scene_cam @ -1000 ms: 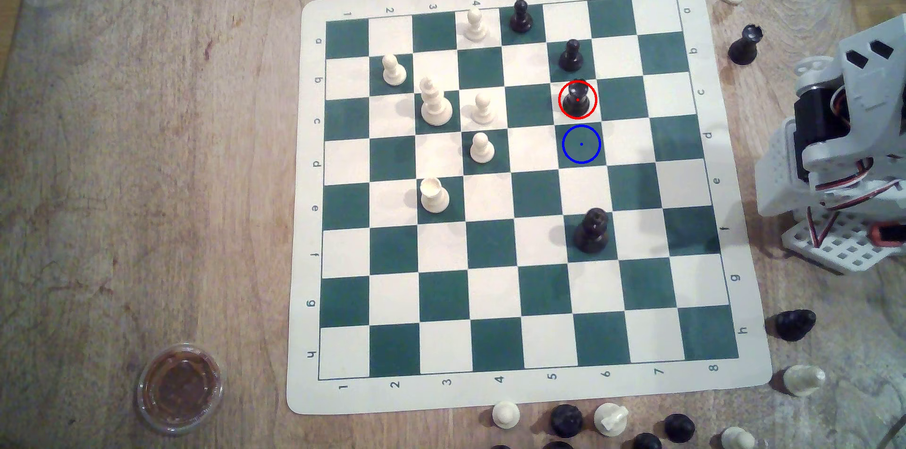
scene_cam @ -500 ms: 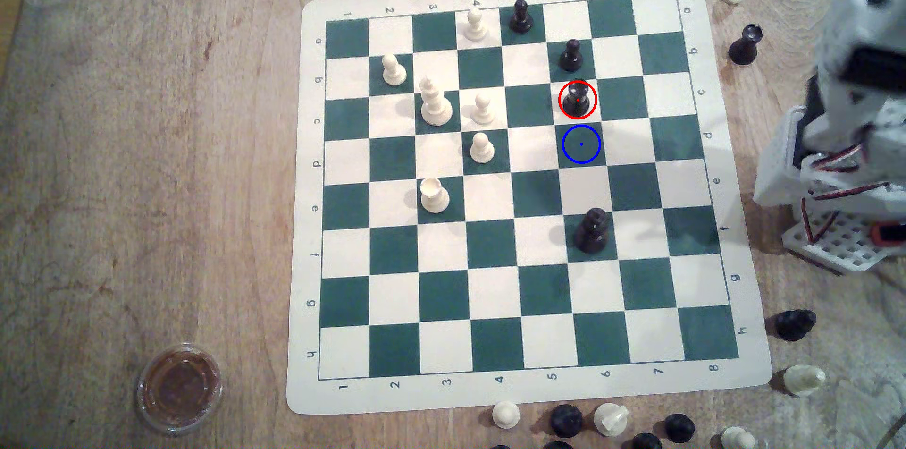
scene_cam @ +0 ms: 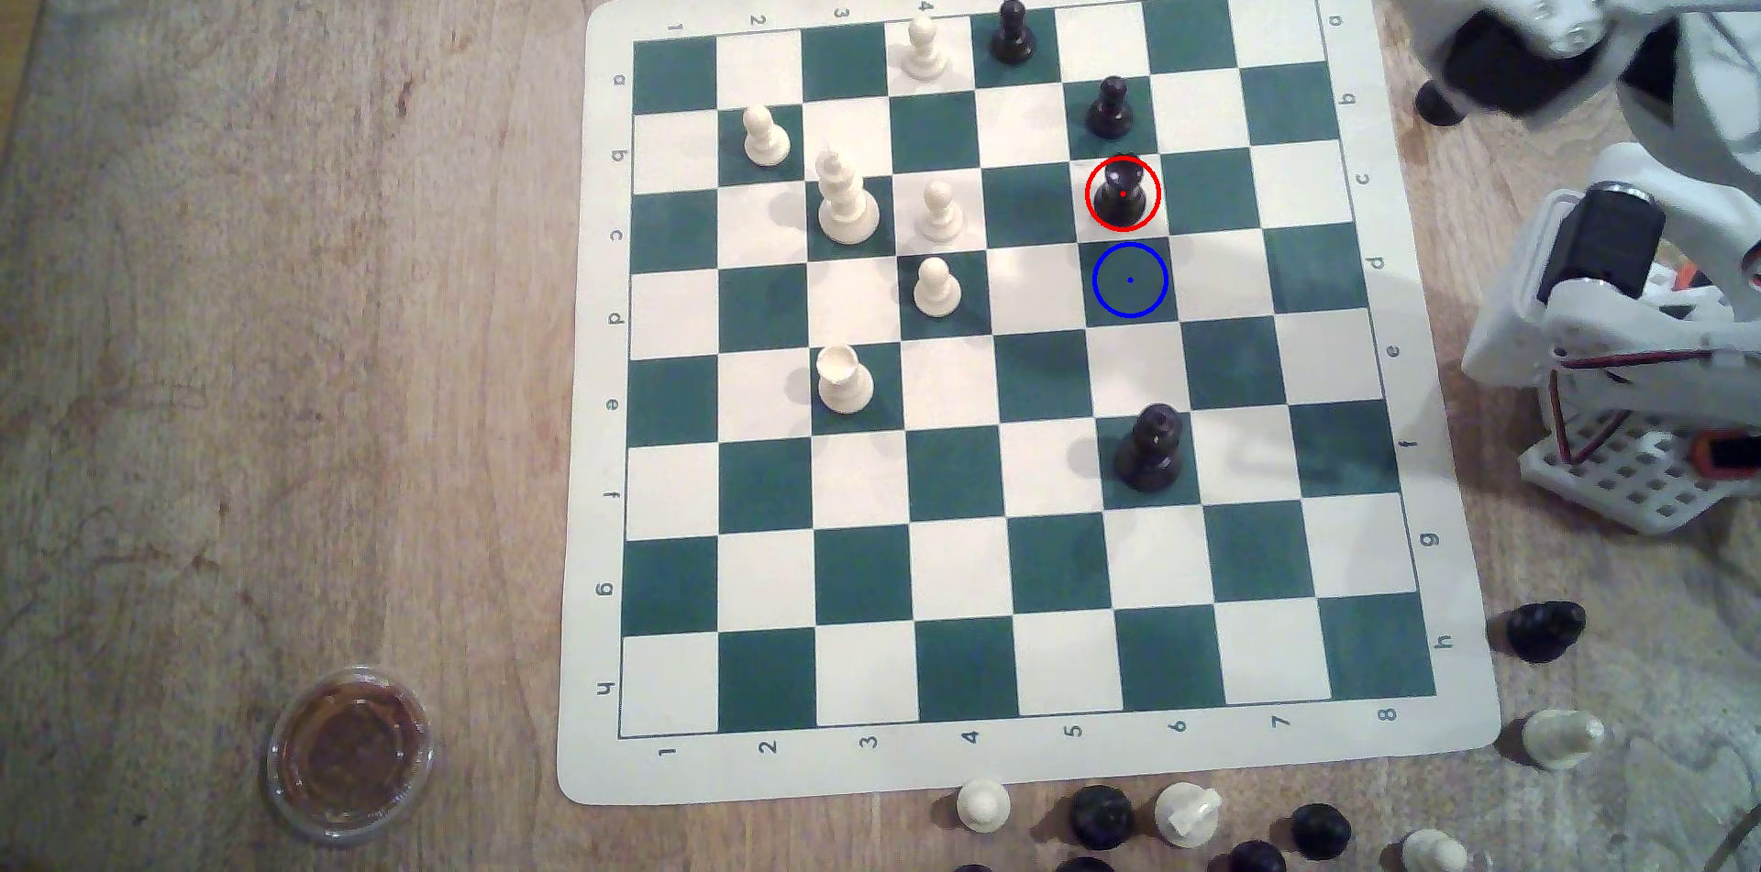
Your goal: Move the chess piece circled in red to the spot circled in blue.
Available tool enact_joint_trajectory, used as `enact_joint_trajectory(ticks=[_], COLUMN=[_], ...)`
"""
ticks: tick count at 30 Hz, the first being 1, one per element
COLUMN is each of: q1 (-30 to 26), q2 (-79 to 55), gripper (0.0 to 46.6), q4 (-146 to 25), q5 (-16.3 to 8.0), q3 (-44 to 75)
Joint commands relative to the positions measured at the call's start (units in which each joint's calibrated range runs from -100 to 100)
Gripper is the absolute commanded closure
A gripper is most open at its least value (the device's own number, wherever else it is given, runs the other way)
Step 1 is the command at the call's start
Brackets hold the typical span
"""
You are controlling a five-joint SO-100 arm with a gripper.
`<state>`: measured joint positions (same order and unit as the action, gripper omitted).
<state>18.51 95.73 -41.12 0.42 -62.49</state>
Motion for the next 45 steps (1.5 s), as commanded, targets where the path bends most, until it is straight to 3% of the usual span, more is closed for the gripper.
enact_joint_trajectory(ticks=[1,6,9,11,14,18,24,33,42,45], q1=[0.3,-1.26,-1.89,-2.44,-4.0,-5.64,-3.53,-2.91,-2.2,-2.44], q2=[0.03,0.03,0.03,-0.74,-6.68,-12.2,-16.86,-30.45,-43.69,-45.22], gripper=[46.4,46.4,46.2,43.4,46.4,46.2,35.6,32.3,31.2,29.0], q4=[-16.38,-24.0,-26.12,-30.47,-33.09,-32.76,-27.27,-24.65,-20.56,-19.08], q5=[-0.24,-0.39,-4.88,-6.59,-4.54,-6.01,-7.67,-10.6,-10.06,-8.5], q3=[6.1,4.47,4.2,4.83,7.01,6.28,0.21,3.56,5.2,3.84])
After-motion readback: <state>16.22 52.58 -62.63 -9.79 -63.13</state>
